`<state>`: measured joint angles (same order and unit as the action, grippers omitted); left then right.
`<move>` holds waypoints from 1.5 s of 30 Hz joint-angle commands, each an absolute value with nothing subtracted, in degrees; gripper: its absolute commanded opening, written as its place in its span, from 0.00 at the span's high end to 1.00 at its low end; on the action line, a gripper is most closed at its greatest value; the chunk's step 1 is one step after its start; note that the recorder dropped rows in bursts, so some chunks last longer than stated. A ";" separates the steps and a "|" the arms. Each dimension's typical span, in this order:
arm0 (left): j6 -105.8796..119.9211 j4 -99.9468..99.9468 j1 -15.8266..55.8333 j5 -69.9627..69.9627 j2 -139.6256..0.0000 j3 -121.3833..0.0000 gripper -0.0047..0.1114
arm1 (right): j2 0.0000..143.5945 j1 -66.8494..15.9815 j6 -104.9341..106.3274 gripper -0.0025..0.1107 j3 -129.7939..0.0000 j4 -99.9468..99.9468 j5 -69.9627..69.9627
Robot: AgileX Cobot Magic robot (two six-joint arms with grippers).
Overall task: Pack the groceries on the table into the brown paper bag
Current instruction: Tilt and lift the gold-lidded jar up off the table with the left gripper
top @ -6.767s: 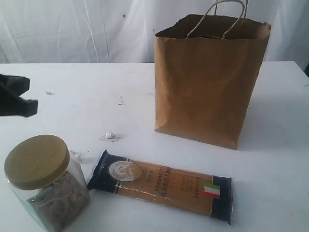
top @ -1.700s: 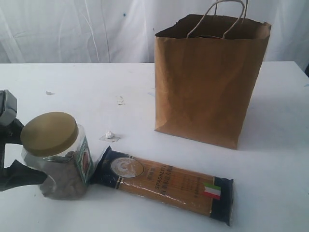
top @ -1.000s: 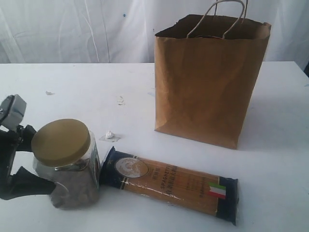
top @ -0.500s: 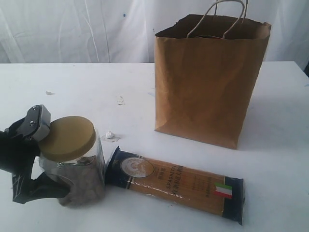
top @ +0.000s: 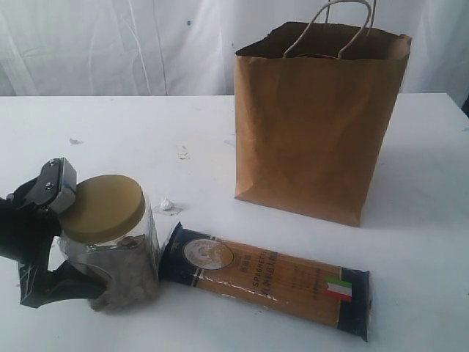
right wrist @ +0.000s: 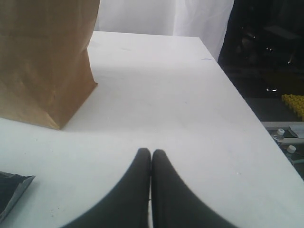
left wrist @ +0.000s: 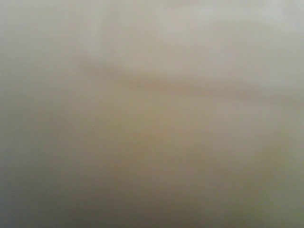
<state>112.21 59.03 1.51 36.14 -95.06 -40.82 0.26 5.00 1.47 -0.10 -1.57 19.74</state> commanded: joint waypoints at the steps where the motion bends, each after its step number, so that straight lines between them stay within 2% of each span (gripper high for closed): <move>1: 116.39 60.20 1.94 37.76 -95.04 -40.46 0.95 | 0.00 5.19 1.30 0.98 0.00 -1.73 19.65; 29: 101.71 65.86 1.94 44.40 -94.45 -40.97 0.96 | 0.00 5.19 1.30 0.98 0.00 -1.73 19.65; 45: 95.39 64.31 1.83 44.09 -85.56 -42.78 0.96 | 0.00 5.19 1.30 0.98 0.00 -1.73 19.65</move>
<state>96.63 63.28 1.51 42.20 -86.78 -42.46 0.26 5.00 1.47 -0.10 -1.57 19.74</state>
